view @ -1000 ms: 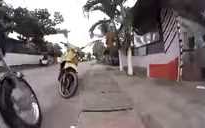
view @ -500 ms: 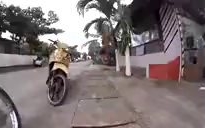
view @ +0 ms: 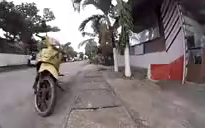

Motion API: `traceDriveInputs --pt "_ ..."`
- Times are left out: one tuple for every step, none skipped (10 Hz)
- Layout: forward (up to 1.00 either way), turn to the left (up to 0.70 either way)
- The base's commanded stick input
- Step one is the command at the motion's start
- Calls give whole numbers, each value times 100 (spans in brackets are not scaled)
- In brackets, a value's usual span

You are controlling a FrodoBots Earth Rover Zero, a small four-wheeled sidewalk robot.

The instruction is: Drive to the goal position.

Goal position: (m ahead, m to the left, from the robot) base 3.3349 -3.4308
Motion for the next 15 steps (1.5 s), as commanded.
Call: traceDriveInputs --pt "70 10" --pt "70 13" --pt "70 27" --pt "70 27" --pt "70 15" --pt "70 0" --pt "70 0" --pt "70 0" --pt "70 0" --pt "70 0" --pt "70 0" --pt "70 0" --pt "70 -27" --pt "70 -27" --pt "70 -27"
